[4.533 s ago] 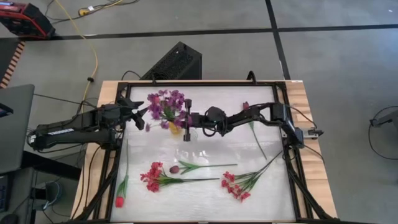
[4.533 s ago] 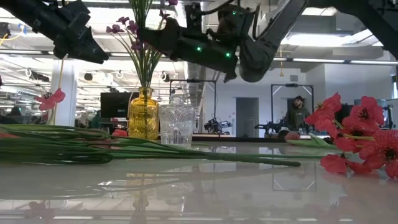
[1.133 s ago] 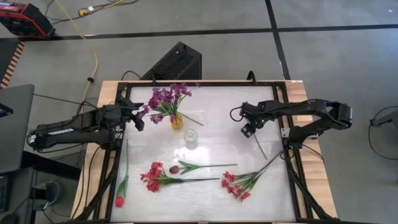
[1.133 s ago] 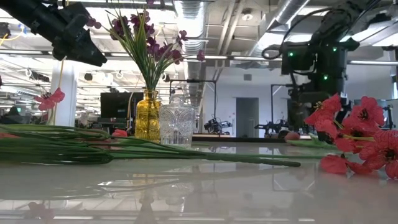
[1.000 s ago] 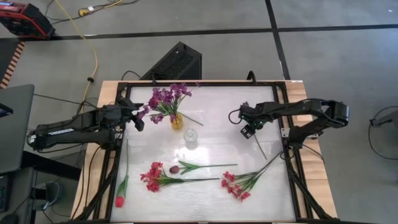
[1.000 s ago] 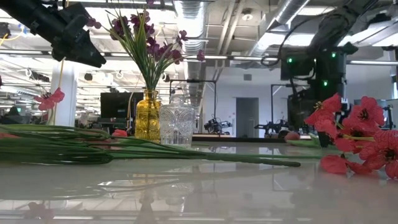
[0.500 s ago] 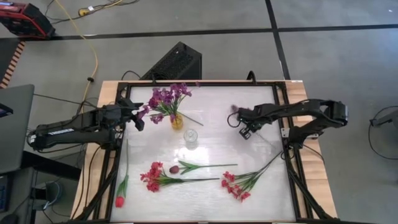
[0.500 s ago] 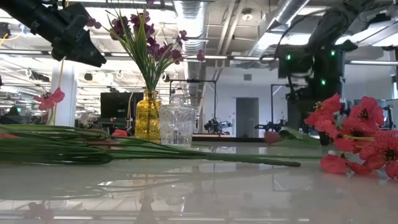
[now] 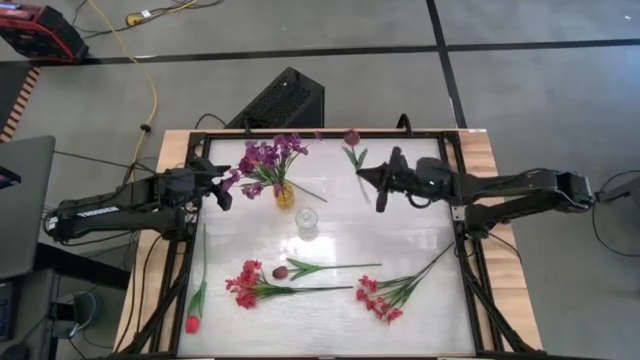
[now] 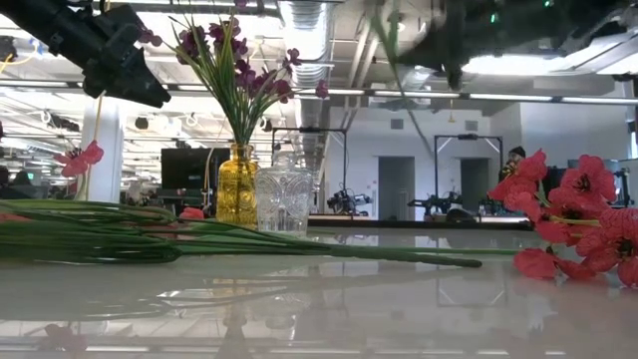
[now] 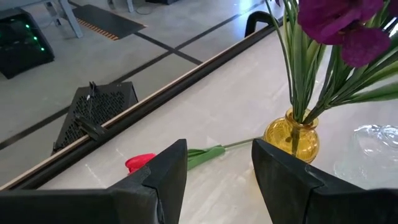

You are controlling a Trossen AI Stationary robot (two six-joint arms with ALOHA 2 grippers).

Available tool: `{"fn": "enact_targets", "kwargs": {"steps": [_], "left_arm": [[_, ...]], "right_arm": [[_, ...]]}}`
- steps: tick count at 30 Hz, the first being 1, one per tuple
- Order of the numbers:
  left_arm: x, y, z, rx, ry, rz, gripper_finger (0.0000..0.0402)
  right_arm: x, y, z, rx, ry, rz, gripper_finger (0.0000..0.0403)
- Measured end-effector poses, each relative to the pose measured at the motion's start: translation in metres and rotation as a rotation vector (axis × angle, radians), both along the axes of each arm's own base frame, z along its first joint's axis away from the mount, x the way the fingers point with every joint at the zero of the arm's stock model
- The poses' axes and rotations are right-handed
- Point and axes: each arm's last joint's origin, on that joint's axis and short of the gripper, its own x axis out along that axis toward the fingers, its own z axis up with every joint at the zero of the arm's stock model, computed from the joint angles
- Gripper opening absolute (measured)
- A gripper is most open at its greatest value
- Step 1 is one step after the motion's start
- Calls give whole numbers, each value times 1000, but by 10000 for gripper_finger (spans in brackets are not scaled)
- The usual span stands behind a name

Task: Sort flowers into vase by color
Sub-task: Put the top red flower into the yellow vase

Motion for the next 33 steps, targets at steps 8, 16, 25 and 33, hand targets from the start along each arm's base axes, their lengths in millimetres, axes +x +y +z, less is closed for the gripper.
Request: {"fn": "enact_targets", "kwargs": {"steps": [8, 16, 25, 33], "left_arm": [[0, 0, 0, 2, -2, 3, 171], [1, 0, 1, -5, -17, 0, 171], [-1, -1, -3, -47, 4, 5, 171], [-1, -1, -3, -47, 3, 7, 171]], "right_arm": [[35, 11, -6, -238, -441, 222, 14], [94, -14, -27, -204, -620, 252, 14], [148, -45, -34, -202, -647, 277, 14], [156, -55, -38, -186, -629, 263, 14]]}}
